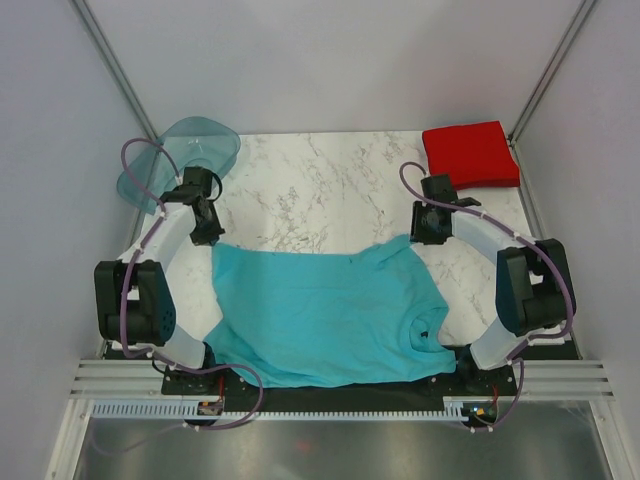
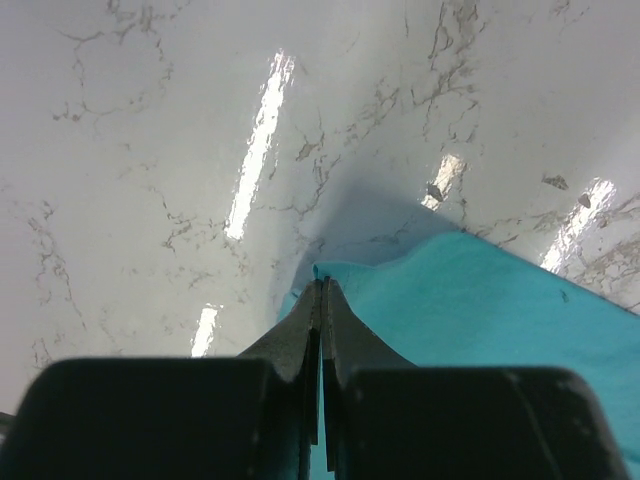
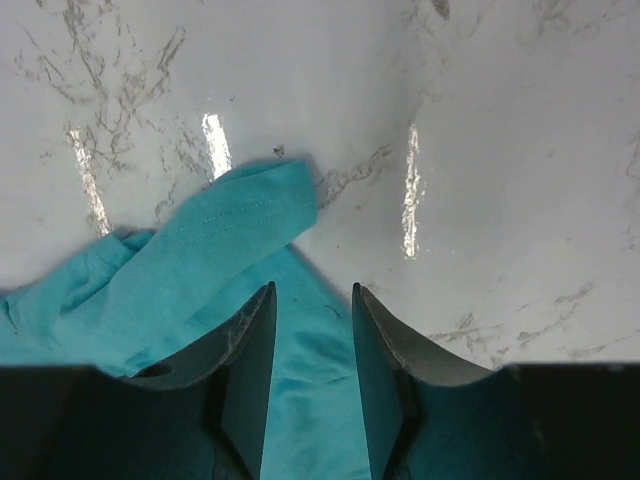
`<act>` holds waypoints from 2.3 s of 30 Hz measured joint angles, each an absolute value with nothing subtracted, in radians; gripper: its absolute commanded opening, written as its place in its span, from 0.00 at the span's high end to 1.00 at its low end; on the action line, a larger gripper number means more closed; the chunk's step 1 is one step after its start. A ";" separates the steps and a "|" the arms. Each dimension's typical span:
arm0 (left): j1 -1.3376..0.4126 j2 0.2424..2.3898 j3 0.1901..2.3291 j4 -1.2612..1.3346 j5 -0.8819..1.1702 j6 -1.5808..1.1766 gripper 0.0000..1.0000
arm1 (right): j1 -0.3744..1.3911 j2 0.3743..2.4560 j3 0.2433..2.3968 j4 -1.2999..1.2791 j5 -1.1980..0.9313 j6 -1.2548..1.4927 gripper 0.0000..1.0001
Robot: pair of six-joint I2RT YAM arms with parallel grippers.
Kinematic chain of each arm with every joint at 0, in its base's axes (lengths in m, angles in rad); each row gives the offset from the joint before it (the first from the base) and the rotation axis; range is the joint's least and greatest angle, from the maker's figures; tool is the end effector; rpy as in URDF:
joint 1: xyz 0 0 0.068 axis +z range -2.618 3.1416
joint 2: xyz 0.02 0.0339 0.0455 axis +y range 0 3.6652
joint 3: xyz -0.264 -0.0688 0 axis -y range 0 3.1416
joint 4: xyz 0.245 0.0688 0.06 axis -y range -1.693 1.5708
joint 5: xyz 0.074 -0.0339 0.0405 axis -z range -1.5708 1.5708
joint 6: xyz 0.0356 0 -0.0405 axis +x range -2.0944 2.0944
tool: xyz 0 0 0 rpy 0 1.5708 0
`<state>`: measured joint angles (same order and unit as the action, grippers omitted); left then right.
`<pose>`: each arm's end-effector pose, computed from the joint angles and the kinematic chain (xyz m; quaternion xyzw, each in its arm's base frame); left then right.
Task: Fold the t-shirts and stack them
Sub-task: Flatten the tshirt out
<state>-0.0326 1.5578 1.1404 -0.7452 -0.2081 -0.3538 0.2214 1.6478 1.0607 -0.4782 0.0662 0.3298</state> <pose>0.3081 -0.0027 0.2331 -0.1765 0.9580 0.0611 0.2174 0.3230 0.0703 0.1951 0.0607 0.9658 0.0372 0.2492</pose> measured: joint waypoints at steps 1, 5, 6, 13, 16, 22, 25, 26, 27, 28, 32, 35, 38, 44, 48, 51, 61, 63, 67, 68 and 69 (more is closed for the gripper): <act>-0.030 1.558 1.145 -0.745 -0.208 -0.354 0.98 | 0.221 1.649 1.055 -0.478 0.056 0.328 0.56; -0.025 1.558 1.158 -0.741 -0.178 -0.354 0.98 | 0.221 1.656 1.034 -0.464 0.014 0.327 0.54; -0.025 1.558 1.159 -0.738 -0.172 -0.354 0.98 | 0.223 1.656 1.020 -0.456 0.008 0.328 0.54; -0.025 1.559 1.164 -0.734 -0.127 -0.355 0.98 | 0.223 1.663 0.952 -0.448 -0.002 0.336 0.83; -0.025 1.562 1.179 -0.732 -0.110 -0.355 0.98 | 0.218 1.660 0.948 -0.460 0.005 0.362 1.00; -0.025 1.597 1.274 -0.733 -0.097 -0.360 0.98 | 0.207 1.635 1.068 -0.559 0.020 0.407 1.00; -0.025 1.607 1.316 -0.731 -0.114 -0.360 0.98 | 0.207 1.621 1.171 -0.572 0.047 0.424 1.00; -0.025 1.607 1.321 -0.730 -0.121 -0.360 0.98 | 0.207 1.605 1.182 -0.572 0.061 0.429 1.00; -0.025 1.607 1.321 -0.731 -0.124 -0.360 0.98 | 0.207 1.583 1.178 -0.575 0.072 0.434 1.00; -0.025 1.607 1.321 -0.732 -0.127 -0.360 0.98 | 0.207 1.551 1.160 -0.584 0.084 0.442 1.00; -0.025 1.604 1.304 -0.732 -0.130 -0.358 0.98 | 0.206 1.409 1.013 -0.628 0.108 0.487 1.00; -0.025 1.602 1.280 -0.733 -0.132 -0.353 0.98 | 0.185 1.284 0.865 -0.657 0.098 0.560 1.00; -0.025 1.602 1.259 -0.736 -0.133 -0.350 0.98 | 0.162 1.134 0.757 -0.706 0.093 0.638 1.00; -0.025 1.602 1.242 -0.739 -0.127 -0.350 0.98 | 0.160 1.021 0.720 -0.741 0.081 0.720 0.57; -0.025 1.602 1.237 -0.739 -0.126 -0.350 0.98 | 0.160 1.076 0.721 -0.767 0.099 0.718 0.47; -0.025 1.602 1.237 -0.739 -0.125 -0.349 0.98 | 0.154 1.134 0.760 -0.784 0.135 0.708 0.51; -0.025 1.602 1.232 -0.739 -0.109 -0.349 0.98 | 0.095 1.456 0.885 -0.552 0.084 0.517 0.57; -0.025 1.602 1.230 -0.739 -0.102 -0.349 0.98 | 0.089 1.493 0.885 -0.524 0.066 0.481 0.57; -0.025 1.602 1.229 -0.739 -0.100 -0.349 0.98 | 0.079 1.544 0.904 -0.482 0.049 0.428 0.56; -0.025 1.602 1.229 -0.739 -0.099 -0.349 0.98 | 0.075 1.557 0.913 -0.473 0.046 0.419 0.56; -0.025 1.602 1.229 -0.739 -0.098 -0.349 0.98 | 0.073 1.576 0.921 -0.458 0.039 0.410 0.56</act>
<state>-0.0254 1.6016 1.2285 -0.7387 -0.0982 -0.3492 0.0731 1.5764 0.9207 -0.4580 0.0395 0.4103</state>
